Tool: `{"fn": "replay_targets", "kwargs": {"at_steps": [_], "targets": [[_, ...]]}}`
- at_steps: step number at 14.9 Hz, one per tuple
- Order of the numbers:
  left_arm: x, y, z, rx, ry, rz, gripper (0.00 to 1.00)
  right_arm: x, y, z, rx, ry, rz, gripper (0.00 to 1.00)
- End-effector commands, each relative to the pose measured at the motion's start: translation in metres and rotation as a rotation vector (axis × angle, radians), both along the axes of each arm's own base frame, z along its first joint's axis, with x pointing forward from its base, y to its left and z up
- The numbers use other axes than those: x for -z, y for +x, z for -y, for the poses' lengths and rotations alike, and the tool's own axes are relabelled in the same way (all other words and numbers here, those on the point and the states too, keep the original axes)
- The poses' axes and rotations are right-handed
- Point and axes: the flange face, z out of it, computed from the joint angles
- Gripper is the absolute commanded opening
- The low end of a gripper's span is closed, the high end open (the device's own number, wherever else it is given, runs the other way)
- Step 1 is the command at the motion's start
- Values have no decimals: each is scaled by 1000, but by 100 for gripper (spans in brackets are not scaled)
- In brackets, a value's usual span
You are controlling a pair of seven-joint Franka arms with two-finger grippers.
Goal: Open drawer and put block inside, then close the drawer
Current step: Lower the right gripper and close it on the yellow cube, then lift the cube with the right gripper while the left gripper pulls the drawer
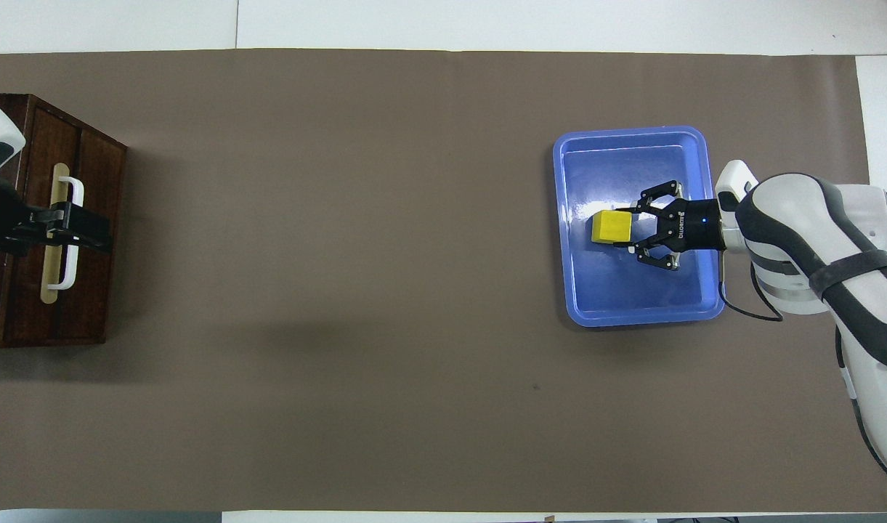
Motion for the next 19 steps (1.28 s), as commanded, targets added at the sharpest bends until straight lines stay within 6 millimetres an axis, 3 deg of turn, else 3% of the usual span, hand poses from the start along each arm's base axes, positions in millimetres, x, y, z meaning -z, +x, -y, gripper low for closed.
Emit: {"fn": "replay_targets", "kwargs": {"at_steps": [1,4,6,12,15,17,19], "targets": [[-4,-4,-3,2,-14,9,100,-18,7,-3,25,56,-42,0],[-4,-4,-3,2,-14,9,100,-51,21,-18,20,49,-83,0],[-4,-4,-3,2,-14,9,100,-81,33,-44,6,45,-120,0],[-4,-8,-4,0,-12,-5,100,-147,44,-188,15,43,-140,0],[-6,-13,5,10,-6,-26,100,-161,31,-271,36,37,-60,0],[-7,-10,-5,-20,-10,-6,100,-168,20,-313,73,41,-41,0],[14,-4,-2,-58,17,75,100,-171,8,-343,92,46,-28,0]]}}
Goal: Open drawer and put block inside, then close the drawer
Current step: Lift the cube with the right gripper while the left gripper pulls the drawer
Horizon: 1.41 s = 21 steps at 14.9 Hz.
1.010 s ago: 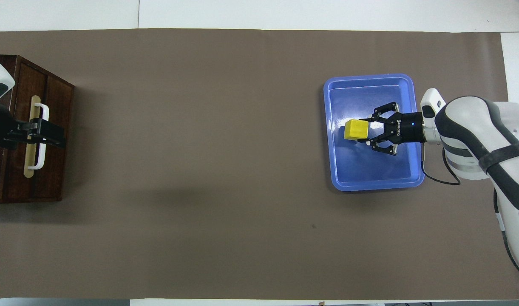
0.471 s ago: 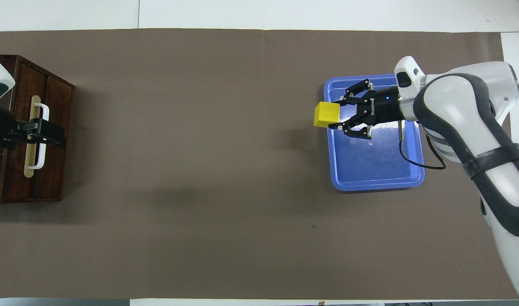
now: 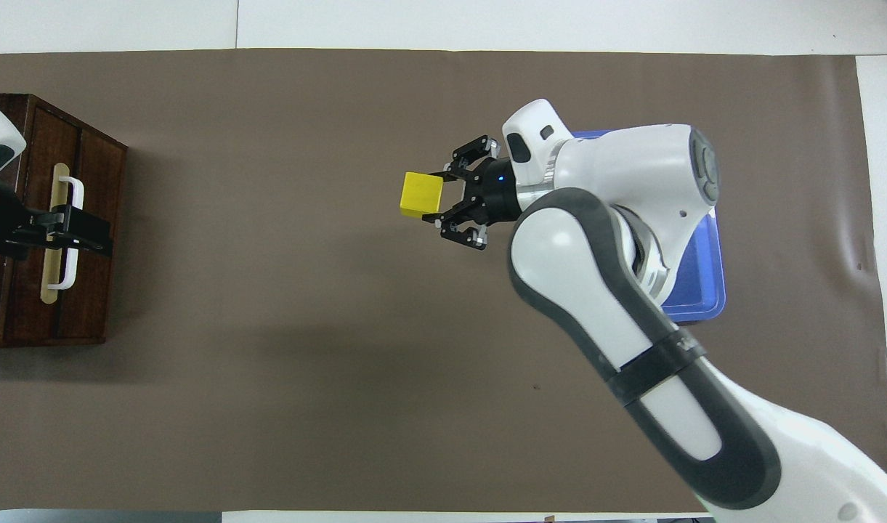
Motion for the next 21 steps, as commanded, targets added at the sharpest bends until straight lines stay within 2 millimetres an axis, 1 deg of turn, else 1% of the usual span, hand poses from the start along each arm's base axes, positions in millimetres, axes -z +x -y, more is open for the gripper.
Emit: {"fn": "replay_targets", "kwargs": {"at_steps": [1,2,3,4,5,6,7,8,10,13,14,16,18,20,21], "targets": [[33,1,-3,-37,80,117,100,-5,-6,-30,39,8,2,0],[53,3,-3,-11,132,142,100,-8,-9,-38,45,15,-5,0],[67,6,-4,2,153,146,100,-14,-10,-46,48,23,-4,0],[80,9,-4,8,159,147,100,-16,-14,-54,49,28,-13,0],[101,15,-6,31,213,128,100,-15,-22,-69,42,29,-28,0],[113,21,-5,74,280,130,100,-16,-28,-80,53,28,-20,0],[128,26,-1,100,303,124,100,-17,-30,-86,73,31,-2,0],[137,31,0,110,317,129,100,-17,-34,-93,75,32,3,0],[156,40,-2,117,341,140,100,-18,-35,-95,75,34,3,0],[175,50,-25,118,352,180,100,-18,-37,-98,72,35,2,0],[181,53,-26,133,364,182,100,-18,-37,-98,72,35,2,0],[191,57,-34,126,361,180,100,-18,-37,-98,72,35,2,0],[209,59,-29,110,355,168,100,-18,-37,-97,74,35,2,0],[210,61,-24,104,348,187,100,-17,-37,-97,73,33,0,0],[210,62,-18,92,342,200,100,-16,-35,-93,72,31,-2,0]]}}
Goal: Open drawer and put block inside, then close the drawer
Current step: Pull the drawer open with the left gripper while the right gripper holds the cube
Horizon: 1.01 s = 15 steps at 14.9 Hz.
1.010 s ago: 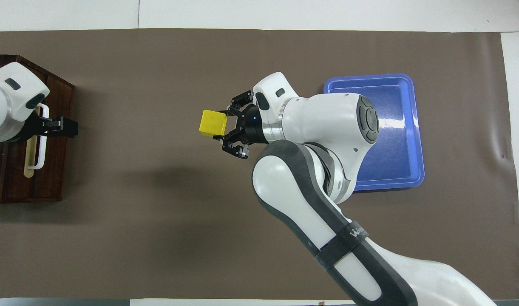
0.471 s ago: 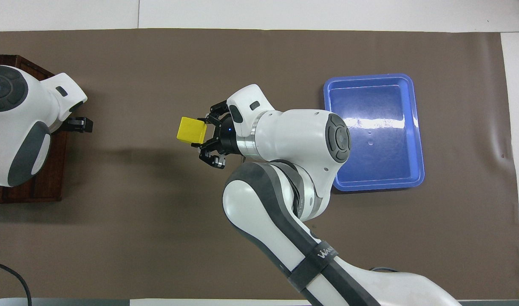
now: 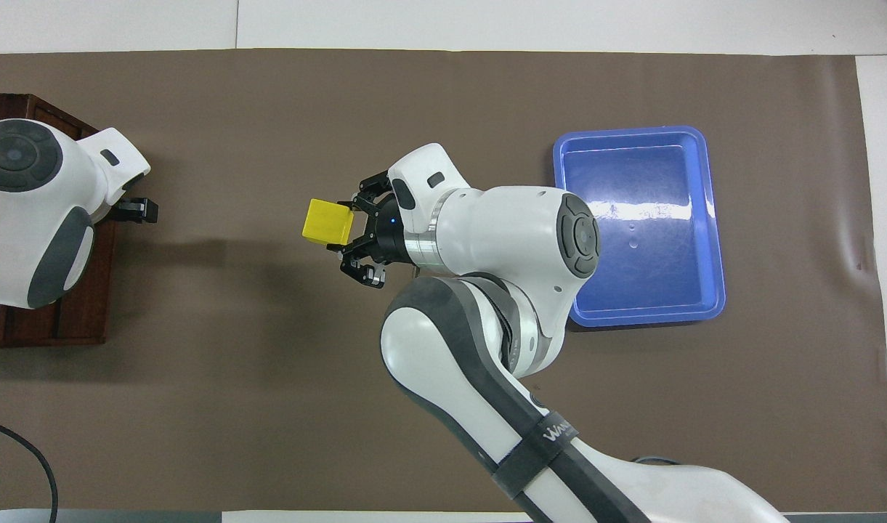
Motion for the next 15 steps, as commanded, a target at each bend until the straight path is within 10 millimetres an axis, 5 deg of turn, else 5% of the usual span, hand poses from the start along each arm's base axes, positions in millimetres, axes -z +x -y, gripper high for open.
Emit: {"fn": "replay_targets", "kwargs": {"at_steps": [1,7,12,15], "targets": [[2,-2,51,-23,-25,76,100,-1,9,6,-9,-38,10,0],[-4,-12,135,-122,-180,106,100,6,23,33,-98,-123,16,0],[-4,-20,168,-158,-223,115,100,6,23,34,-102,-124,15,0],[-6,-18,167,-169,-222,116,100,6,23,34,-101,-123,14,0]]}}
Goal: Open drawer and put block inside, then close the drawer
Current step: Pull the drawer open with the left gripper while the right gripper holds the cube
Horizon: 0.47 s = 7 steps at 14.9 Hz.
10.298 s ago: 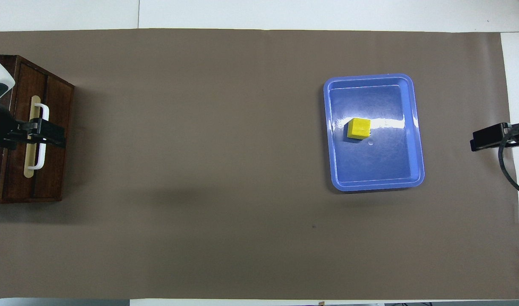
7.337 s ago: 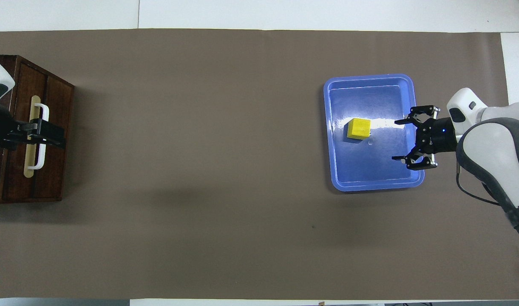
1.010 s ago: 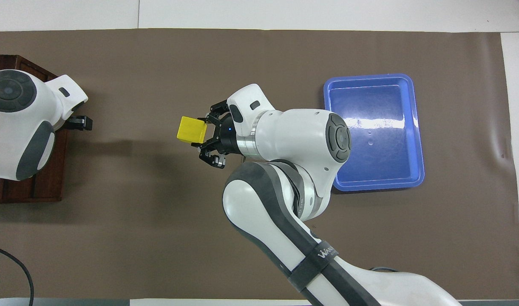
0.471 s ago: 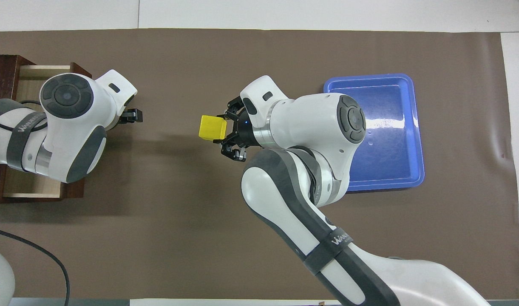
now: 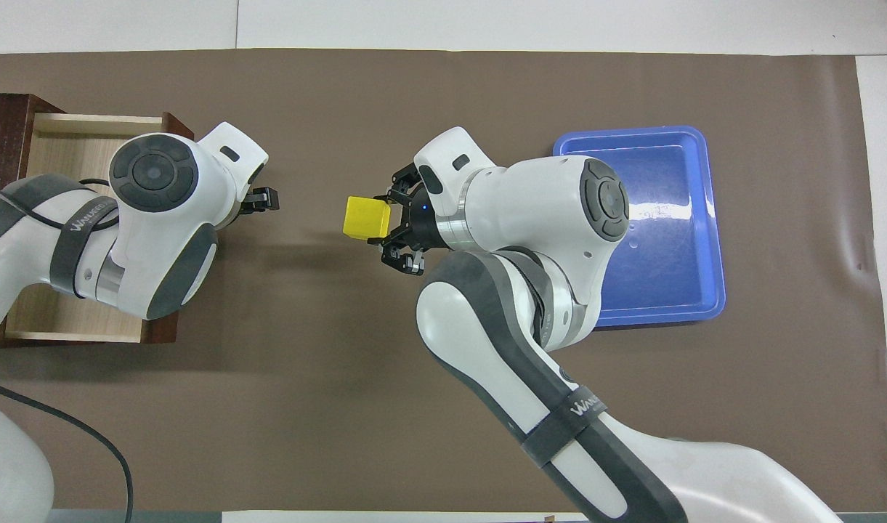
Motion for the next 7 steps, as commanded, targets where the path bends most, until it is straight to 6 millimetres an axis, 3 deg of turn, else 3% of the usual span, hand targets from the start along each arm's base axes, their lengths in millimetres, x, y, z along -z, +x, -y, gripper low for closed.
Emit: {"fn": "replay_targets", "kwargs": {"at_steps": [1,4,7], "targets": [[-8,7,4,-44,-27,4,100,-3,3,-1,-22,-6,7,0],[-33,17,-3,-88,-3,-45,100,-1,6,7,-36,-11,0,0],[-63,23,-3,-172,-105,-75,100,-1,11,15,-35,-11,1,0]]}}
